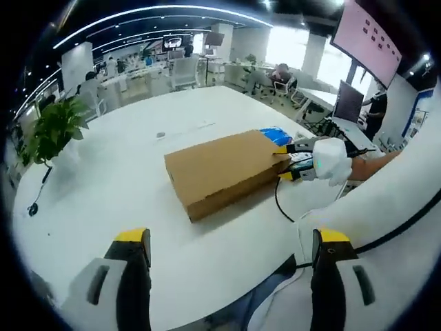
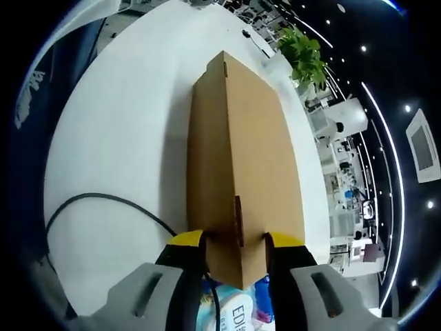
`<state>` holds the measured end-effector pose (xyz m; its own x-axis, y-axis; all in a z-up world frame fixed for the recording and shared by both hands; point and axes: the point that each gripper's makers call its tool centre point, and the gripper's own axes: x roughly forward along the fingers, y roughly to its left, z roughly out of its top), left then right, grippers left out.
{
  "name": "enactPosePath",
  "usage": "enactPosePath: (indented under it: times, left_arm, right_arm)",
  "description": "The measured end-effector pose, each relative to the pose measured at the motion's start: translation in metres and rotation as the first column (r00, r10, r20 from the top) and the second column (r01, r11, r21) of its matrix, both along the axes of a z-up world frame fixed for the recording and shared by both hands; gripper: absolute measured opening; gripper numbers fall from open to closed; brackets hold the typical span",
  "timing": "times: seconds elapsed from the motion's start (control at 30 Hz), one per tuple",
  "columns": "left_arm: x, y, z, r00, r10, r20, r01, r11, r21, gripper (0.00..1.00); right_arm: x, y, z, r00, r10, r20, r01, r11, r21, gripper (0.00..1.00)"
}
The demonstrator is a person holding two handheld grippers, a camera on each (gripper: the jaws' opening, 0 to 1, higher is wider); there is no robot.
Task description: Operate the shoe box by opening the lid, removing the specified soft item, and placing it in the target area until the item is outside and the box remains undamaged.
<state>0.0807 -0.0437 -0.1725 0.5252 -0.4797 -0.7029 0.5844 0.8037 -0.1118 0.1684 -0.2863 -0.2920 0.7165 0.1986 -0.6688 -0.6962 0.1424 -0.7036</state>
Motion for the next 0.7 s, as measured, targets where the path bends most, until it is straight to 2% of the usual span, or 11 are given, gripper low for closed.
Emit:
enactPosePath:
  times: [0.23,0.3,0.37,0.4,0.57,0.7]
  left_arm:
    - [0.008,-0.007,-0.002,1.0,-0.008,0.022,0.008,1.0,0.004,0.99]
    - [0.009,-0.007,-0.003,1.0,-0.006,0.026,0.006,1.0,0.009,0.99]
    - [0.008,-0.008,-0.004,1.0,-0.005,0.022,0.004,1.0,0.009,0.99]
    - [0.007,-0.008,-0.005,1.0,-0.003,0.017,0.003,1.0,0.006,0.99]
    - [0.007,-0.008,-0.007,1.0,0.001,0.015,-0.001,1.0,0.009,0.99]
    - [0.008,-0.007,-0.005,1.0,0.01,0.025,-0.01,1.0,0.01,0.99]
  right_arm:
    - [-0.002,0.0,-0.004,1.0,0.016,-0.011,-0.016,1.0,-0.004,0.41]
    - [-0.003,0.002,-0.007,1.0,0.01,-0.028,-0.01,1.0,0.017,0.56]
    - [-0.001,0.009,-0.006,1.0,-0.008,-0.026,0.01,0.995,0.101,0.76]
    - [-0.002,0.01,-0.005,0.999,-0.011,-0.032,0.014,0.995,0.103,0.79]
    - [0.0,0.008,-0.005,0.999,-0.015,-0.035,0.018,0.997,0.08,0.82]
    - [0.002,0.008,-0.002,0.999,-0.029,-0.037,0.032,0.995,0.093,0.86]
